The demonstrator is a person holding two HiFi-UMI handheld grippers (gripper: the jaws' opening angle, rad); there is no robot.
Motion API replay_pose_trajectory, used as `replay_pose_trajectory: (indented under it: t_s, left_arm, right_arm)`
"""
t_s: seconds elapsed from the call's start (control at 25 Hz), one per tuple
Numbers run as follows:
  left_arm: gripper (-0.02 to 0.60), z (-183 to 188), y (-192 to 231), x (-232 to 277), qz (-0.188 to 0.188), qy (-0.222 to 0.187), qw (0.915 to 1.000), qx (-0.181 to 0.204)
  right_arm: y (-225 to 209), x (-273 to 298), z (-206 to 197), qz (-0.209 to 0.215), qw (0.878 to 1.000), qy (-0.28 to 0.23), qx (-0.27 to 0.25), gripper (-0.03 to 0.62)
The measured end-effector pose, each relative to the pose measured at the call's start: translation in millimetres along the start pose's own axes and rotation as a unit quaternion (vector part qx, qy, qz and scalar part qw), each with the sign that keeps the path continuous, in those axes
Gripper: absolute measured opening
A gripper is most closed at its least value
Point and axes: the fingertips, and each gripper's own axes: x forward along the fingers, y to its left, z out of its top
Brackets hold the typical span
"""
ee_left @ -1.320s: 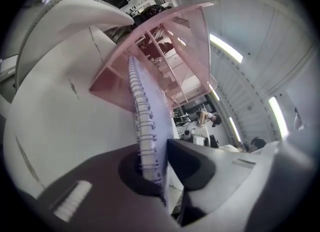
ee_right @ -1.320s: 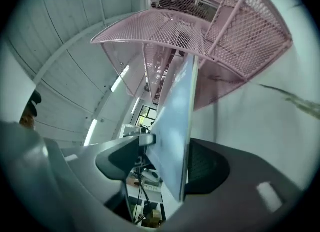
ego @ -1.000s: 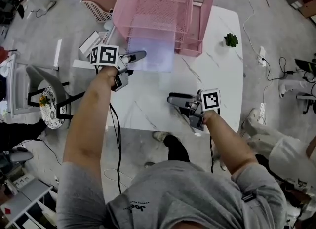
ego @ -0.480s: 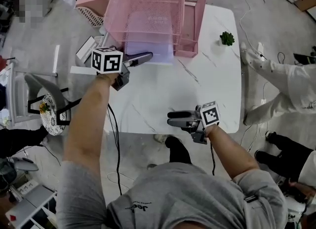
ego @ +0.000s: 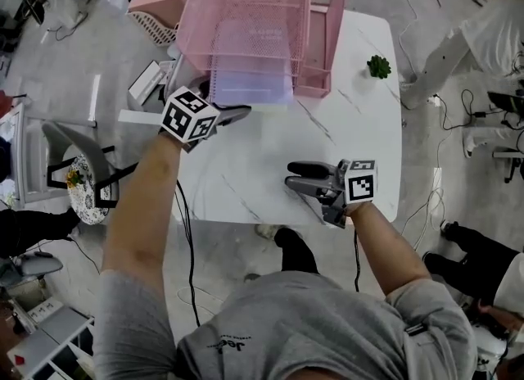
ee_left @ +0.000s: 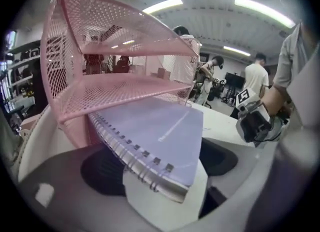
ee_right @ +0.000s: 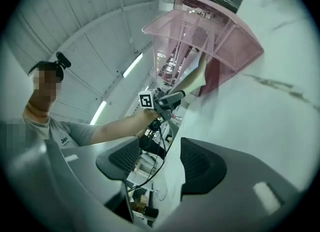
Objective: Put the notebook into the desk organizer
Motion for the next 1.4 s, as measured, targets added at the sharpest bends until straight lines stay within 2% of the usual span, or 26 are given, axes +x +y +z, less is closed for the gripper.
replay_pose_trajectory:
  t_s: [0.12,0.28,0.36,0.44,0.6,0.76,0.88,1.08,1.28,1.4]
  left_arm:
    - [0.499,-1,9,-1,0.037,-0.007,0.9992,-0.010]
    - [0.468,-4,33,-14,0.111,-0.033,0.9894,-0.087]
    - [0.462,-7,38,-17,0.139,-0.035,0.9838,-0.108]
    - [0.462,-12,42,-18,0.168,-0.031,0.9771,-0.127]
    - [0.462,-19,42,-23,0.218,-0.031,0.9575,-0.187]
    - [0.462,-19,35,-27,0.221,-0.060,0.9449,-0.234]
    - [0.462,-20,26,-38,0.212,-0.081,0.9441,-0.239]
    - [0.460,-23,-5,-70,0.195,-0.119,0.9470,-0.226]
    - [0.334,-15,-44,-126,0.181,-0.187,0.9456,-0.195]
    - [0.253,-21,-62,-173,0.207,-0.215,0.9371,-0.181]
  right_arm:
    - [-7,1,28,-0.039,0.997,-0.011,-0.069,0.259]
    - [-16,-1,70,-0.090,0.984,-0.031,-0.150,0.258]
    - [-20,-3,90,-0.113,0.977,-0.044,-0.176,0.258]
    - [-21,-4,105,-0.129,0.971,-0.057,-0.191,0.258]
    - [-20,-1,117,-0.138,0.968,-0.066,-0.200,0.257]
    - [-21,2,115,-0.147,0.966,-0.063,-0.205,0.258]
    - [-22,4,114,-0.153,0.962,-0.058,-0.217,0.256]
    - [-6,12,117,-0.142,0.961,-0.056,-0.230,0.255]
    - [27,35,117,-0.119,0.957,-0.039,-0.260,0.174]
    - [54,59,118,-0.100,0.953,-0.028,-0.286,0.106]
